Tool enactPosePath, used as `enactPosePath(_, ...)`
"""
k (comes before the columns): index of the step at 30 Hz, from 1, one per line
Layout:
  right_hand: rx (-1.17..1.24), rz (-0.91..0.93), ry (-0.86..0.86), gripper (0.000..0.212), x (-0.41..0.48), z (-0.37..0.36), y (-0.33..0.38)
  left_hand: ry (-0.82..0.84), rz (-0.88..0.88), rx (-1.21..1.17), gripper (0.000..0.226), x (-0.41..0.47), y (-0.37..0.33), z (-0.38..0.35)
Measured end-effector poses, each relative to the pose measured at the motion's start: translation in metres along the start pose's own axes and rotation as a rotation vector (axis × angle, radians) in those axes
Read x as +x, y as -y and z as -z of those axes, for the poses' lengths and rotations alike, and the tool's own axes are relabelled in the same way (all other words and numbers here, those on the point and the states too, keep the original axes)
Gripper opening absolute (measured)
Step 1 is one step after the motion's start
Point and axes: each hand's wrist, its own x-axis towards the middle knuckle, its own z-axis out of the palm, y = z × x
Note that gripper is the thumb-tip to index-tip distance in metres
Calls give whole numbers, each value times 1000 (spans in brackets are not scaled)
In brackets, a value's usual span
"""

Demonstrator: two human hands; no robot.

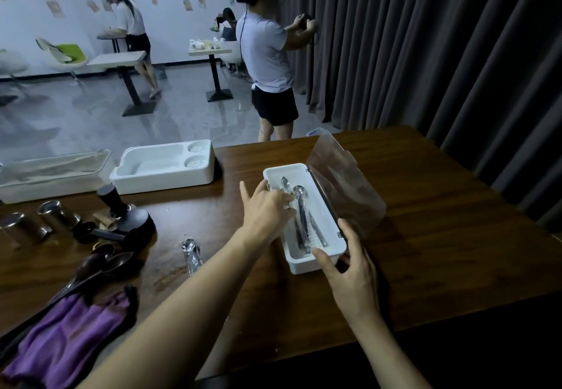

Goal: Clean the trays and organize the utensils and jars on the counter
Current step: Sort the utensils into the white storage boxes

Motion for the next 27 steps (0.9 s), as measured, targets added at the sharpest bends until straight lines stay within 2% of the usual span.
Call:
enactPosePath(3,-7,13,-3,77,0,-1,0,49,-33,97,27,6,-1,2)
enactPosePath(5,-11,13,-4,80,0,-1,0,50,-50,130,34,8,-3,3)
enactPosePath(8,-19,-3,-5,82,-1,-1,2,52,-64,137,42,5,-7,5)
enactPosePath(12,-21,-1,6,81,-1,-1,1,85,-88,115,41,6,-8,7)
enactPosePath(18,-40,9,6,81,0,-2,-2,273,-253,174,40,12,-11,6)
enactPosePath(22,-37,5,9,82,0,0,-1,356,-277,226,40,17,-6,3)
enactPosePath(27,-48,11,11,81,0,0,-1,288,-218,240,36,14,-9,0)
